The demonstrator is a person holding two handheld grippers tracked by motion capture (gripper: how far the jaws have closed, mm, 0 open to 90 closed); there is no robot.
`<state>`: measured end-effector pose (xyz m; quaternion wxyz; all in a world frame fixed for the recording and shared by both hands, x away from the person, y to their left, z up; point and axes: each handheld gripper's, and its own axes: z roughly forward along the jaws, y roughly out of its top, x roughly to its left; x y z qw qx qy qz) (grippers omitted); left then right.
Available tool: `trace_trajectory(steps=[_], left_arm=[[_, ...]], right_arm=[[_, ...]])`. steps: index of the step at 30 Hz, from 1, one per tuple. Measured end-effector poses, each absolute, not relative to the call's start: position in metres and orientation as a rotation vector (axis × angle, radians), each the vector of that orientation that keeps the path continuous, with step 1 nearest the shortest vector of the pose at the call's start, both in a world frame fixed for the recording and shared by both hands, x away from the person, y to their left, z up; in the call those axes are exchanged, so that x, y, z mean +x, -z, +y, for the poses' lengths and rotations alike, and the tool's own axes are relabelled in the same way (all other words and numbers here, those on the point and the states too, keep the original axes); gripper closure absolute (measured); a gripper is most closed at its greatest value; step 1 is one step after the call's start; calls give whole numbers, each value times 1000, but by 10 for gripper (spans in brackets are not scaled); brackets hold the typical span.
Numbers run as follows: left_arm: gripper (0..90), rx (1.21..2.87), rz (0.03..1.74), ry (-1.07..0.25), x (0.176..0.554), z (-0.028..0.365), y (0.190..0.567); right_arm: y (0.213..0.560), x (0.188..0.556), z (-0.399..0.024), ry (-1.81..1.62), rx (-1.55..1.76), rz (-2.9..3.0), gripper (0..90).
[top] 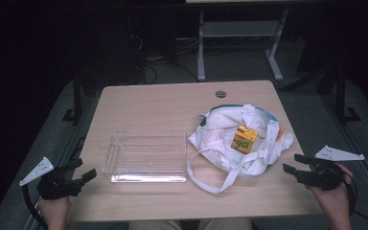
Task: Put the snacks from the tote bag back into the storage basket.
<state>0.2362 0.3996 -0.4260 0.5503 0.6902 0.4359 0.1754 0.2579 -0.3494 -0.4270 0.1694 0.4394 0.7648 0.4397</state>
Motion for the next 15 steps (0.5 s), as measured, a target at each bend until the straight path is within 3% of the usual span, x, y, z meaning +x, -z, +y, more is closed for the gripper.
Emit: trace_trajectory(steps=[15], left_arm=[[130, 1614, 1032, -412, 233, 398, 425]], right_arm=[[376, 284, -320, -1112, 1083, 2362, 337]])
